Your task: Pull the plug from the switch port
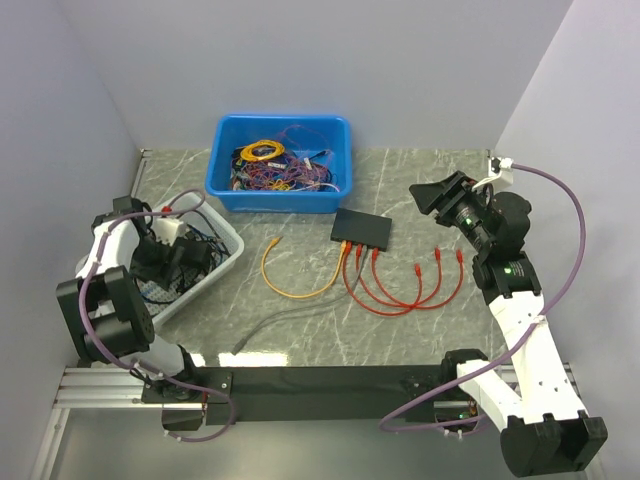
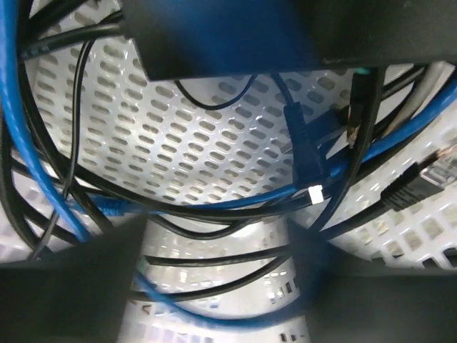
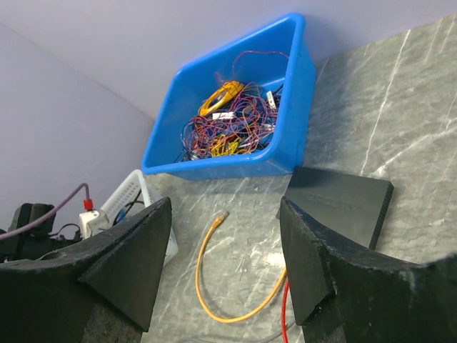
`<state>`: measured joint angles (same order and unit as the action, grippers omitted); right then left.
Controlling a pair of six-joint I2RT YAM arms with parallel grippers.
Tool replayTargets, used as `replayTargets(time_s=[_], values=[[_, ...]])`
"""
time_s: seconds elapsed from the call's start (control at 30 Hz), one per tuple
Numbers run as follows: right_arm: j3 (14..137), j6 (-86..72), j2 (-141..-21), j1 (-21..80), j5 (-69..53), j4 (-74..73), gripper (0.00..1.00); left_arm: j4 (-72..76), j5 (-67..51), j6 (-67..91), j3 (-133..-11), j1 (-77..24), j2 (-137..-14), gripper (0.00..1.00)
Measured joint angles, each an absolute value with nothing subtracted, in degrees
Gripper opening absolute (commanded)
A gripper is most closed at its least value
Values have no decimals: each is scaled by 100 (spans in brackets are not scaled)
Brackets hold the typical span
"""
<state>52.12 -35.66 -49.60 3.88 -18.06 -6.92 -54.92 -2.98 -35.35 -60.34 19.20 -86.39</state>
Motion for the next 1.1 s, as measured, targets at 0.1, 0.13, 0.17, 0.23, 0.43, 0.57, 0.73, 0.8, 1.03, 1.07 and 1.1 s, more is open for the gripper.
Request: replayTargets(time_s=[0.1, 0.13, 0.17, 0.23, 0.43, 0.57, 0.73, 0.8, 1.03, 1.07, 1.1], values=[[5194, -3573, -4963, 388, -1815, -685, 69, -5502, -390, -3601, -6040, 1918, -8604, 99], [5181, -3581, -4963, 388, -1824, -676, 69, -5531, -425, -3634, -6055, 1918, -8586, 99], [5159, -3592, -4963, 388, -1833, -661, 69, -5575, -460, -3656, -6084, 1918, -8569, 99], [5120, -3601, -4967, 388, -1857, -659, 69, -5708, -556, -3723, -6250, 1920, -8503, 99], [5048, -3610, -5009, 388, -1903, -631, 69, -6309, -1105, -4108, -7061, 1918, -8311, 99], [4818, -3612, -5041, 388, -1953, -622, 69, -6469, -1079, -4252, -7247, 1914, -8270, 99], [4652, -3588, -5113, 403, -1938, -762, 68, -6416, -738, -4125, -7323, 1916, -8246, 99], [4547, -3594, -5113, 432, -1909, -744, 67, -6414, -902, -4117, -7529, 1916, -8206, 99], [3385, -4038, -5260, 755, -1905, -287, 65, -6539, -2554, -4200, -8888, 1767, -7662, 99], [3297, -4104, -5352, 812, -1896, -257, 65, -6532, -2687, -4195, -9032, 1737, -7647, 99], [3227, -4158, -5446, 862, -1894, -191, 65, -6510, -2823, -4191, -9150, 1697, -7640, 99]])
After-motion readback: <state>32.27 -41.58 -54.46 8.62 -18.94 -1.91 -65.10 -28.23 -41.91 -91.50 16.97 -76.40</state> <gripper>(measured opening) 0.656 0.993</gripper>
